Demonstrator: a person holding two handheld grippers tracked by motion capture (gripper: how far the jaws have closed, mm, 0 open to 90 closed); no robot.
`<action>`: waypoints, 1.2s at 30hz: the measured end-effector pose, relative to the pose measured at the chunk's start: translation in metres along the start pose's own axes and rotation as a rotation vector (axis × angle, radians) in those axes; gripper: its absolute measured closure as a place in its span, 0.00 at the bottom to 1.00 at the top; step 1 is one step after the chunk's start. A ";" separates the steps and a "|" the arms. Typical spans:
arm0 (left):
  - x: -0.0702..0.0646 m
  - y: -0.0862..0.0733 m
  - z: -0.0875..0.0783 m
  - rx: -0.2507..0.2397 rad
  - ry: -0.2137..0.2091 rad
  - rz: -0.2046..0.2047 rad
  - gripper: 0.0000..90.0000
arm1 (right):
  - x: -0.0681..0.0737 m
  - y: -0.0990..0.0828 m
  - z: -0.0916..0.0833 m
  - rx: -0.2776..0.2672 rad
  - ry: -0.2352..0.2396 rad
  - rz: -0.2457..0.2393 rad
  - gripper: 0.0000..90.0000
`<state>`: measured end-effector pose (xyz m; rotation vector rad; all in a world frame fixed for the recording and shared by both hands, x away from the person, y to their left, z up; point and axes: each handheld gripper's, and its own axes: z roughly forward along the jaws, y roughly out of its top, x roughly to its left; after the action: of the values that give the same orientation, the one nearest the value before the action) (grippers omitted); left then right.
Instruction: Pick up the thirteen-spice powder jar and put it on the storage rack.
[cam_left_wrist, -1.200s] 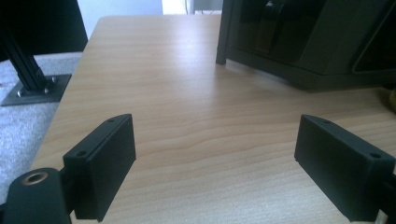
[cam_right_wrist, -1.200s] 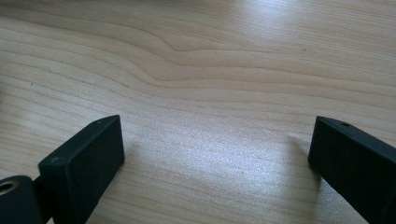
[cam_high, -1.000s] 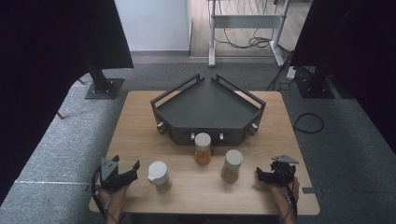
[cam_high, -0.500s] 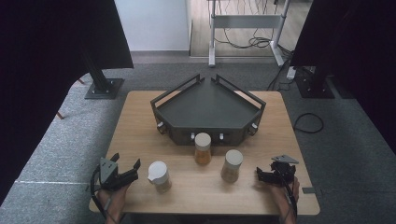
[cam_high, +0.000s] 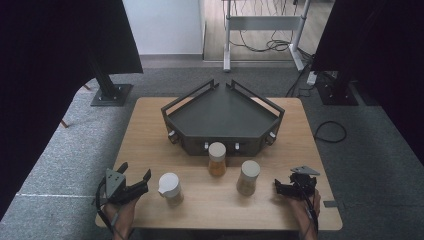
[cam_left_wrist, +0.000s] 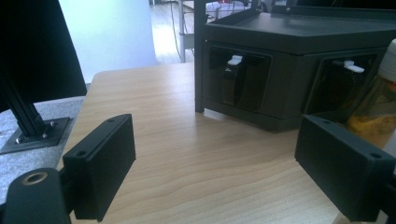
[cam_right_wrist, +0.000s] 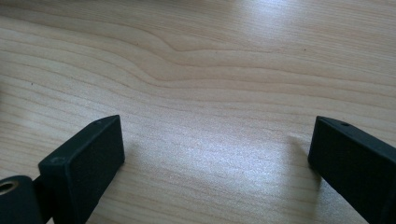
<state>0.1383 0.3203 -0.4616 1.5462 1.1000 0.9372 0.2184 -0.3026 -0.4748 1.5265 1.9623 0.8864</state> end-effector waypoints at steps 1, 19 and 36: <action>0.000 0.000 0.000 0.000 0.000 0.000 0.13 | 0.000 0.000 0.000 0.000 0.000 0.000 0.03; 0.002 0.002 -0.010 -0.070 -0.047 -0.042 0.13 | 0.000 0.000 0.000 0.000 0.000 -0.001 0.03; -0.006 0.004 -0.010 -0.088 -0.122 -0.043 0.13 | 0.000 0.000 0.000 0.000 0.001 -0.002 0.03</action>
<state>0.1278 0.3165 -0.4560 1.4820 0.9890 0.8403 0.2184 -0.3027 -0.4748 1.5246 1.9636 0.8867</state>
